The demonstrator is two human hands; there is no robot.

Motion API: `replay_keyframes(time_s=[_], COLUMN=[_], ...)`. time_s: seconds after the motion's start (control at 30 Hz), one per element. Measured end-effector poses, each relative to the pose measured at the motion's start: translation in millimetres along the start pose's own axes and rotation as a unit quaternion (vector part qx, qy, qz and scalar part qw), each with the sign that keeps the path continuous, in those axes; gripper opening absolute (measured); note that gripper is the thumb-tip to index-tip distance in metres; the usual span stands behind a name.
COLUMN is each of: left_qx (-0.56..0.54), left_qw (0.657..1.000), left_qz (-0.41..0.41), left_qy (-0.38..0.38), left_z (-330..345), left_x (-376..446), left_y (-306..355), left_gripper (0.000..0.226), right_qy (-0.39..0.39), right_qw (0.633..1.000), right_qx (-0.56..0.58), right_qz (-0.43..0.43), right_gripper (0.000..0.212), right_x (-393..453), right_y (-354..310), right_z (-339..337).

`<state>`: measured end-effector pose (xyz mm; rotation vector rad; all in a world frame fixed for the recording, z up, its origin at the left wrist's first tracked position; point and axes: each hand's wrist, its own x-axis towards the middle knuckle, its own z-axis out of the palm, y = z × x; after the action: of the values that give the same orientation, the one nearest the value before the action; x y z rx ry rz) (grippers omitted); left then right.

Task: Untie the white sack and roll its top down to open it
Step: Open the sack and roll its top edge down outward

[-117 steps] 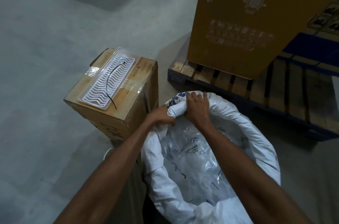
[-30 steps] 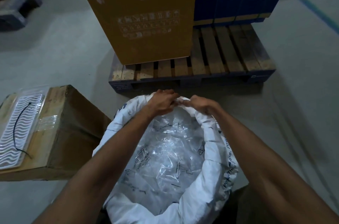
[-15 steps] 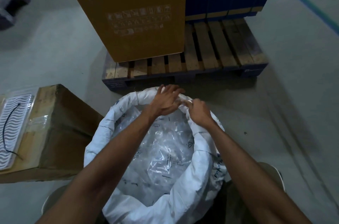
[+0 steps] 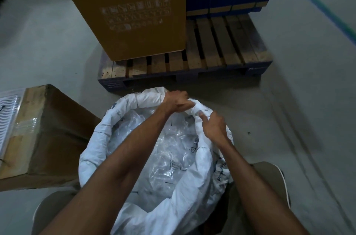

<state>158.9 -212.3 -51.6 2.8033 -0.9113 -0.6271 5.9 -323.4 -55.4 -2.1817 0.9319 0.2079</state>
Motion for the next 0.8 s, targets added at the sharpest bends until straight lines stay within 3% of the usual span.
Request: replay_keyframes(time_s=[0.07, 0.17, 0.27, 0.33, 0.4, 0.5, 0.57, 0.7, 0.8], left_qx=[-0.024, -0.046, -0.051, -0.039, -0.012, 0.009, -0.01, -0.082, -0.13], left_qw=[0.999, 0.992, 0.985, 0.989, 0.995, 0.999, 1.0, 0.996, 0.982], left_qz=[0.021, 0.121, 0.161, 0.141, 0.094, 0.036, 0.008, -0.008, 0.027], left_qy=[0.003, 0.011, -0.018, 0.005, 0.021, 0.007, 0.002, 0.016, 0.132], left_z=[-1, -2, 0, -1, -2, -1, 3, 5, 6], left_x=[-3, -17, -35, -39, -35, -28, -21, -21, -55], left_y=[-2, -1, 14, 27, 39, 57, 61, 53, 56], left_gripper=[0.054, 0.055, 0.067, 0.058, 0.046, 0.04, 0.035, 0.036, 0.042], right_qy=[-0.013, -0.053, -0.178, -0.234, -0.202, -0.058, 0.002, -0.017, -0.041], right_qw=[0.995, 0.969, 0.933, 0.905, 0.915, 0.988, 0.995, 0.978, 0.937], right_qx=[0.094, 0.236, 0.296, 0.339, 0.338, 0.143, 0.085, 0.194, 0.314], right_qz=[0.011, 0.058, 0.101, 0.11, 0.094, 0.033, 0.042, 0.076, 0.152], right_gripper=[0.046, 0.038, 0.035, 0.035, 0.046, 0.068, 0.076, 0.053, 0.059], right_x=[8, 14, 5, -2, -3, -15, -38, -51, -42], right_y=[-2, -6, -2, 0, 3, 16, 30, 35, 29], right_z=[-5, -15, -28, -30, -25, -16, -13, -12, -13])
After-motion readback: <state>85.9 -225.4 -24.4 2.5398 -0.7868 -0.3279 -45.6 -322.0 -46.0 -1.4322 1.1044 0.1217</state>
